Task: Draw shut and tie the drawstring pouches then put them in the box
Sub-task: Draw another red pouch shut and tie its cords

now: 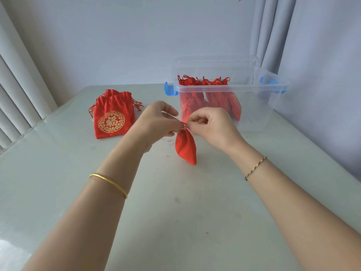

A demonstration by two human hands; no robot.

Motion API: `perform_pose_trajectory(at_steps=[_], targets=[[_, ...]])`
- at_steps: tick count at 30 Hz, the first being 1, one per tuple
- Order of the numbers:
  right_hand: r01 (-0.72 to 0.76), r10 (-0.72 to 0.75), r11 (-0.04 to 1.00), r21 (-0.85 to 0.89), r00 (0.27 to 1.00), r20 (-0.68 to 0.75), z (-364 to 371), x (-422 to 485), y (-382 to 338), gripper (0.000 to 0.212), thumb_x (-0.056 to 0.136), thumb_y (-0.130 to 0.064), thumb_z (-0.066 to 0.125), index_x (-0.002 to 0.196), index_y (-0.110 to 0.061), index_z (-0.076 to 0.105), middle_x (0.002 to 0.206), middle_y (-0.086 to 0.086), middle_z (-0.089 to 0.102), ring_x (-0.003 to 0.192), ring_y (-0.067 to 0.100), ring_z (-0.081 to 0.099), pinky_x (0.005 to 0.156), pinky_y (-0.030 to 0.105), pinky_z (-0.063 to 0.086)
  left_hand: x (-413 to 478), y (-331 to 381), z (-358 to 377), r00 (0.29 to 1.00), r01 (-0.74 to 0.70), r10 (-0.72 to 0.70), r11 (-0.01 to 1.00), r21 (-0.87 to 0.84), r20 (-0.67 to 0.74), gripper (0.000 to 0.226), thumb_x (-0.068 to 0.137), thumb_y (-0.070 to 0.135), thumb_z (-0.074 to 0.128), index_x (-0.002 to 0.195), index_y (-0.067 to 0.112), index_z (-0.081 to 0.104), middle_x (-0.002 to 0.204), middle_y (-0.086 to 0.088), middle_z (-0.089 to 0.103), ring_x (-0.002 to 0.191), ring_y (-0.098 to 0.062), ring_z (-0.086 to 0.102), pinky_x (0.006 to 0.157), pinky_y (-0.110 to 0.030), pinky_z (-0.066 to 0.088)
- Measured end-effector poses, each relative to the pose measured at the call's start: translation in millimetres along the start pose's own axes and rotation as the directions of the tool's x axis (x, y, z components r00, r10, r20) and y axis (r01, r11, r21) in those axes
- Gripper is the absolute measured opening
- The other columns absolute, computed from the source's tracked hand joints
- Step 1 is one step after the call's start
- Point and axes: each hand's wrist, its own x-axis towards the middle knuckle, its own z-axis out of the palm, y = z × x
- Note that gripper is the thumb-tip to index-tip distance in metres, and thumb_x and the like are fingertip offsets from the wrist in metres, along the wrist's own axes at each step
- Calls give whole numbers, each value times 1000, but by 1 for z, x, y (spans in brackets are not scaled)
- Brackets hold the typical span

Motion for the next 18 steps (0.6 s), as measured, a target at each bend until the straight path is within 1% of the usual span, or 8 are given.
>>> perform_pose_trajectory(at_steps=[2, 4, 7, 9, 11, 13, 16, 18], targets=[[-154, 145, 961, 229, 988, 55, 1, 0, 0, 16, 80, -4, 64, 67, -13, 66, 60, -1, 55, 48, 4, 45, 47, 14, 36, -2, 1, 1, 997, -59, 62, 996, 61, -37, 24, 78, 0, 65, 87, 14, 49, 89, -11, 69, 84, -28, 65, 80, -40, 54], [-316, 278, 853, 415, 949, 151, 1, 0, 2, 15, 81, -4, 62, 69, -11, 64, 66, 10, 49, 40, 5, 37, 38, 15, 27, -4, 2, 4, 987, -135, 145, 981, 140, -65, 22, 80, 1, 63, 82, 17, 47, 88, -9, 67, 84, -27, 64, 78, -41, 54], [-483, 405, 658, 578, 874, 270, 2, 1, 5, 14, 84, -4, 59, 71, -9, 62, 55, 4, 39, 35, 4, 24, 38, 17, 18, -4, 1, 8, 965, -230, 253, 942, 246, -67, 21, 81, -1, 59, 74, 18, 54, 84, -5, 66, 73, -20, 62, 76, -39, 54], [-522, 430, 600, 606, 849, 306, 2, 2, 5, 19, 86, -5, 58, 68, -10, 60, 47, -3, 35, 34, 4, 21, 41, 18, 16, -4, 0, 9, 961, -242, 269, 928, 283, -61, 20, 81, 0, 58, 74, 18, 60, 81, 0, 66, 70, -16, 62, 75, -35, 54], [-534, 439, 574, 621, 840, 318, 2, 2, 6, 21, 86, -6, 59, 65, -12, 59, 46, -4, 34, 35, 5, 20, 41, 19, 16, -4, 1, 9, 962, -229, 263, 921, 315, -72, 17, 81, 3, 58, 78, 18, 66, 81, 2, 68, 73, -17, 65, 73, -33, 54], [-537, 443, 558, 632, 837, 321, 2, 1, 6, 22, 85, -7, 59, 64, -13, 58, 46, -4, 34, 35, 5, 20, 41, 18, 16, -4, 1, 9, 962, -220, 261, 917, 333, -82, 14, 82, 7, 59, 81, 17, 69, 79, 5, 67, 71, -14, 65, 69, -29, 53], [-533, 435, 546, 647, 840, 325, 2, 2, 6, 25, 86, -7, 58, 62, -13, 56, 48, -3, 34, 35, 4, 21, 40, 18, 17, -3, 1, 8, 954, -257, 294, 895, 365, -49, 8, 81, 13, 65, 82, 15, 72, 67, 14, 62, 57, 3, 56, 55, -14, 45], [-527, 420, 547, 651, 845, 331, 2, 1, 5, 27, 87, -6, 58, 60, -13, 55, 48, -2, 35, 35, 4, 22, 39, 17, 19, -3, 0, 9, 950, -268, 309, 876, 401, -41, 4, 80, 15, 68, 81, 15, 72, 64, 15, 59, 57, 2, 54, 50, -9, 39]])
